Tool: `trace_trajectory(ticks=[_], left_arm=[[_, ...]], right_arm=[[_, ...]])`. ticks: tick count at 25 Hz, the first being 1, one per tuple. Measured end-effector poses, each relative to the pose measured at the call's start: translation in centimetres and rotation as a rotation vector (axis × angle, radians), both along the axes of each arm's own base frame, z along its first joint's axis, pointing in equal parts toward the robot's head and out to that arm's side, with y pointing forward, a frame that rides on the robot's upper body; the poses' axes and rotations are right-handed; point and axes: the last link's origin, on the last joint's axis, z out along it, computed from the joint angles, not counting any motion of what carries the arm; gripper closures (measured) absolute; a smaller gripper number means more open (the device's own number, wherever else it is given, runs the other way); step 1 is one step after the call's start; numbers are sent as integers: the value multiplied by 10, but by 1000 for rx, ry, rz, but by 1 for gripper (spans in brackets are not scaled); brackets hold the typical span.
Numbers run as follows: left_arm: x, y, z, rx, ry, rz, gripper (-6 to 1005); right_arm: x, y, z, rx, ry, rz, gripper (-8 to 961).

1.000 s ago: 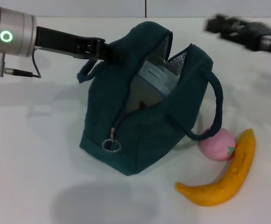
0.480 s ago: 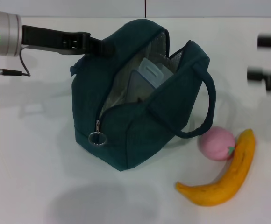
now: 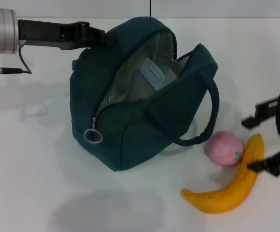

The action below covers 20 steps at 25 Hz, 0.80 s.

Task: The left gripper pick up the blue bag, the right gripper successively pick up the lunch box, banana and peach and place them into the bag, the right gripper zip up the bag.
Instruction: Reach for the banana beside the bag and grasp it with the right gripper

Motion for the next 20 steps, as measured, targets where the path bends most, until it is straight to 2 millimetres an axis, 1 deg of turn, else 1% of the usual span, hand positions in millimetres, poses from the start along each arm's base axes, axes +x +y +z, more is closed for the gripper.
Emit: trace_trajectory(ticks=[3,9,13,16,20], left_arm=[[1,0,0,7,-35,5,919],[-1,2,2,31,-63,26,919],[-4,3,6,54,-82,43,919],[-5,3,6,57,-86,46,918],[-5,3,6,58,-86,47,918]], right_arm=[[-5,0,-14,-55,-105,39,109],[-11,-3,-28,-146,-179,90,110],[-7,-4,-37,-177,-256,103,109],[-2,-2,-49,-193,-302,124,109],[1,1,-63,-220,-309,164,109]])
